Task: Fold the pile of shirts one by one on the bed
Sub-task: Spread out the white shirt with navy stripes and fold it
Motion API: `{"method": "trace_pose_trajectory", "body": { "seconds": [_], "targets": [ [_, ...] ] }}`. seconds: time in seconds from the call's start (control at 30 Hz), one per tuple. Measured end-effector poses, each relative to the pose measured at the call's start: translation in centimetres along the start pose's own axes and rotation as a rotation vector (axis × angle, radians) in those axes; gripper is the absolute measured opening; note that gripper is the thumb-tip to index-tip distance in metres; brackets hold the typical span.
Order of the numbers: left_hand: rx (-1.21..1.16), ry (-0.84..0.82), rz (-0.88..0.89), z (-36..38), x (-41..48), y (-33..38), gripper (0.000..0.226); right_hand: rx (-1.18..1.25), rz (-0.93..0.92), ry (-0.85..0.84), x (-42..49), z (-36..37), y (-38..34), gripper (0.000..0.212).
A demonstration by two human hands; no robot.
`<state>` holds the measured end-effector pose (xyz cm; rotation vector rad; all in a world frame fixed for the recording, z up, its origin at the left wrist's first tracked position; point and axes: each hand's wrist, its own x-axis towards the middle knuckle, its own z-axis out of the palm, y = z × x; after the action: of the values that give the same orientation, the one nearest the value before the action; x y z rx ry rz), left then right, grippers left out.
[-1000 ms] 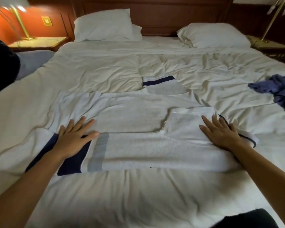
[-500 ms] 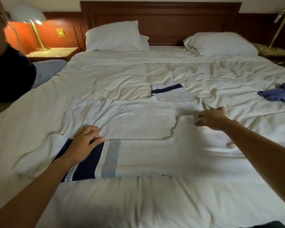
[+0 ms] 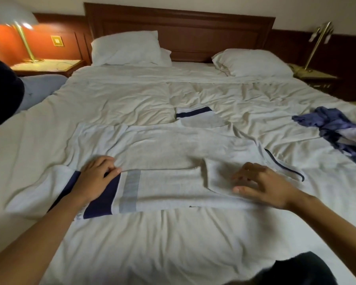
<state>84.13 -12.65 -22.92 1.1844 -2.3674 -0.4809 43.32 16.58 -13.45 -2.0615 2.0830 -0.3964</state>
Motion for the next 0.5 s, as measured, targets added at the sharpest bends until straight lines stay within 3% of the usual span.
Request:
{"method": "trace_pose_trajectory", "body": {
  "seconds": [0.1,0.2,0.27,0.37,0.43,0.5],
  "targets": [
    [0.03,-0.009,0.006,-0.1,-0.4,0.1,0.019,-0.107,-0.057,-0.003,1.4,1.4,-1.3,0.06],
    [0.063,-0.027,0.004,-0.4,-0.8,0.1,0.02,-0.294,-0.112,-0.025,2.7,3.2,-1.6,0.038],
    [0.127,-0.067,-0.021,-0.5,-1.0,0.0,0.03,-0.275,-0.105,-0.013,2.9,3.5,-1.3,0.025],
    [0.184,-0.15,-0.089,-0.8,-0.9,-0.1,0.048,-0.082,-0.164,0.07,2.6,3.2,-0.1,0.01],
    [0.24,-0.201,-0.14,-1.0,-0.6,-0.3,0.062,0.137,-0.16,0.1,2.1,2.8,0.8,0.013],
    [0.314,-0.247,-0.207,-1.2,-0.1,-0.6,0.074,0.372,-0.044,0.01,1.4,2.3,1.2,0.024]
  ]
}}
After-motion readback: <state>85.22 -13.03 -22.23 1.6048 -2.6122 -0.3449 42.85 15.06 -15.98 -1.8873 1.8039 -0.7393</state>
